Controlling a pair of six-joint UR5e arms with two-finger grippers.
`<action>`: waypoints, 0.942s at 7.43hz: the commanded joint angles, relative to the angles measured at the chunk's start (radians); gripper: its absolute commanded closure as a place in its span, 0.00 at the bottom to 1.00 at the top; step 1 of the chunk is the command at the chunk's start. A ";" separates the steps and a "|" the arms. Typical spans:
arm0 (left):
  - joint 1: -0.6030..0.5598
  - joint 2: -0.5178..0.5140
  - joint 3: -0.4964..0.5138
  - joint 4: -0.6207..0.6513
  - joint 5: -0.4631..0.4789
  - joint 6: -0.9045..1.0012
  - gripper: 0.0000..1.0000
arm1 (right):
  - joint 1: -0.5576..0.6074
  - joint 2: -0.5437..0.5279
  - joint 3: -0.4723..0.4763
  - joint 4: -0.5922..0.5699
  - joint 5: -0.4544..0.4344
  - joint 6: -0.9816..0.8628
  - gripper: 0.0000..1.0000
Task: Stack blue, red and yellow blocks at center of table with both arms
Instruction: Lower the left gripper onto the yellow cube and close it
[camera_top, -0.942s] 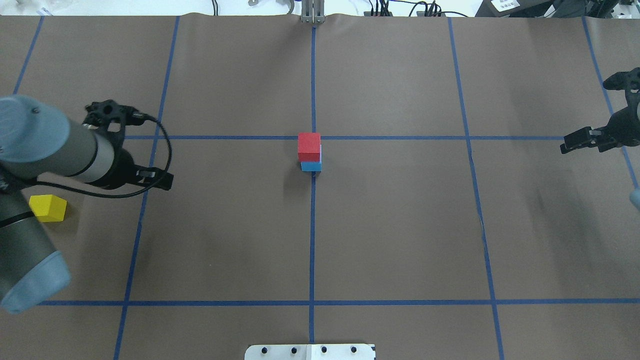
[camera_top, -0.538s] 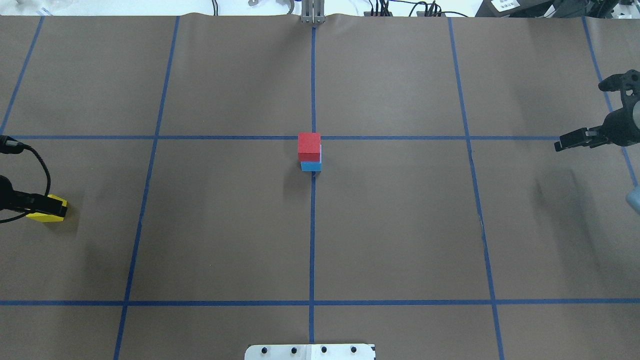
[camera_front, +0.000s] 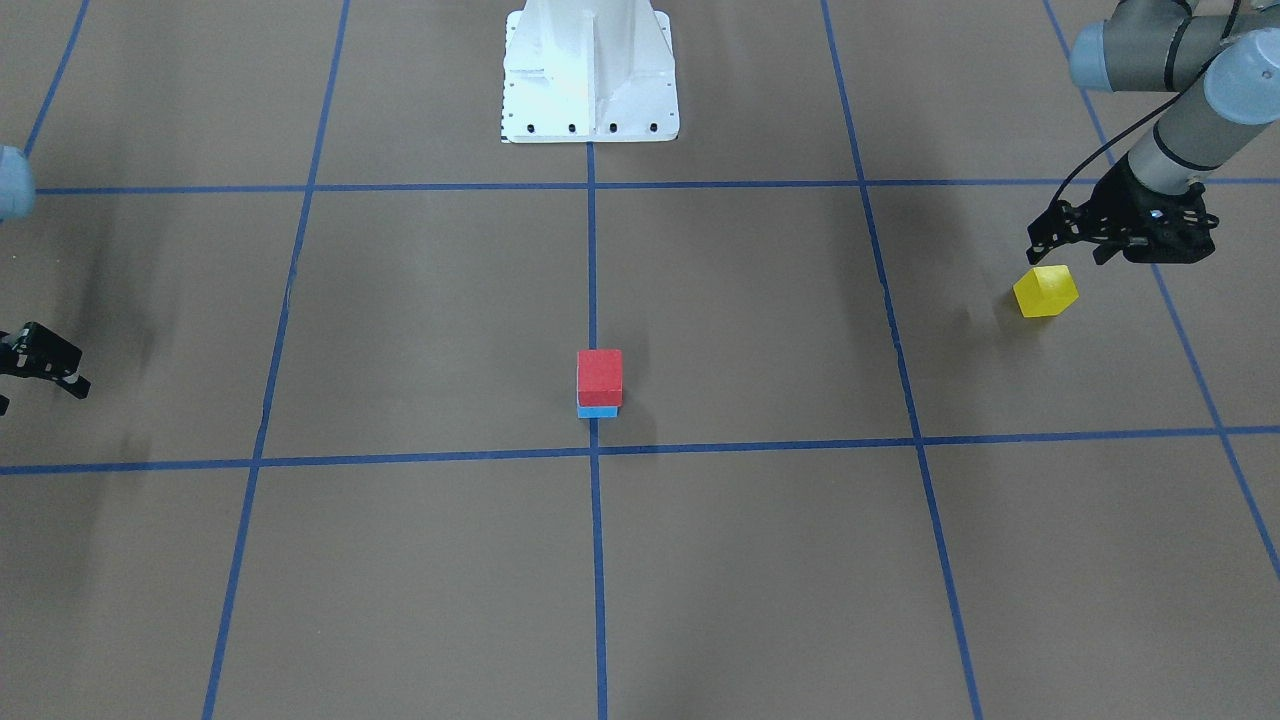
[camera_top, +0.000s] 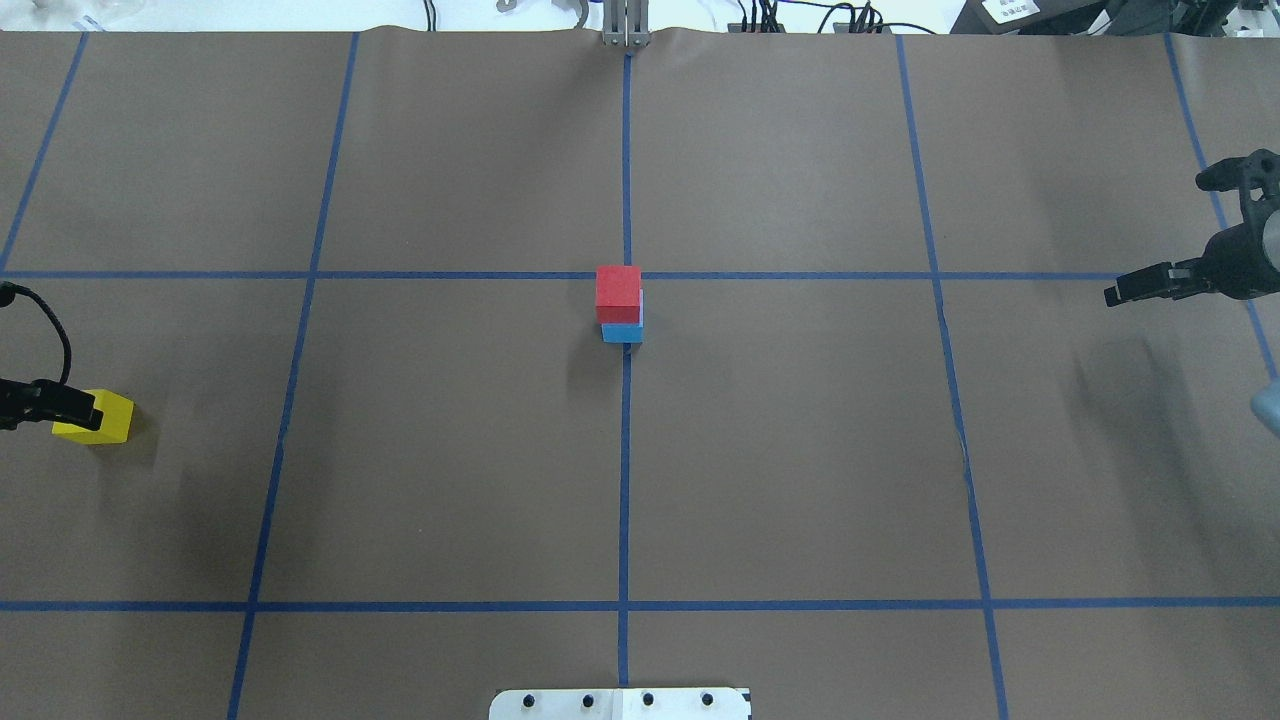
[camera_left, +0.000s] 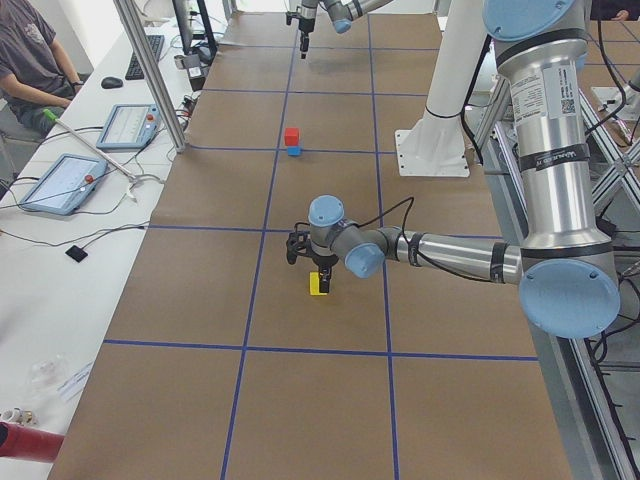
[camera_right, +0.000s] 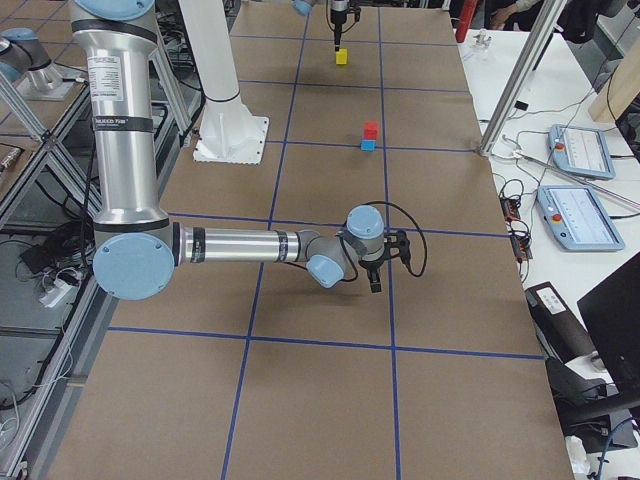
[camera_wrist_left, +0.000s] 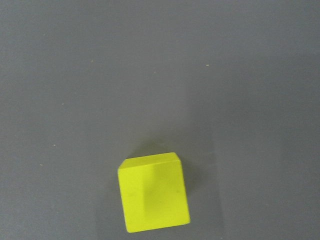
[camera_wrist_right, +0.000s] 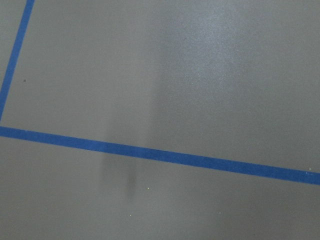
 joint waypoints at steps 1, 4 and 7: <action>0.003 -0.060 0.057 -0.004 -0.001 -0.010 0.00 | 0.001 -0.001 -0.001 0.001 0.000 0.001 0.01; 0.007 -0.073 0.093 -0.004 0.024 -0.009 0.49 | -0.001 0.000 -0.004 0.001 0.000 0.001 0.01; 0.009 -0.087 0.067 0.010 0.012 -0.010 1.00 | -0.001 0.000 -0.005 0.001 0.000 0.001 0.01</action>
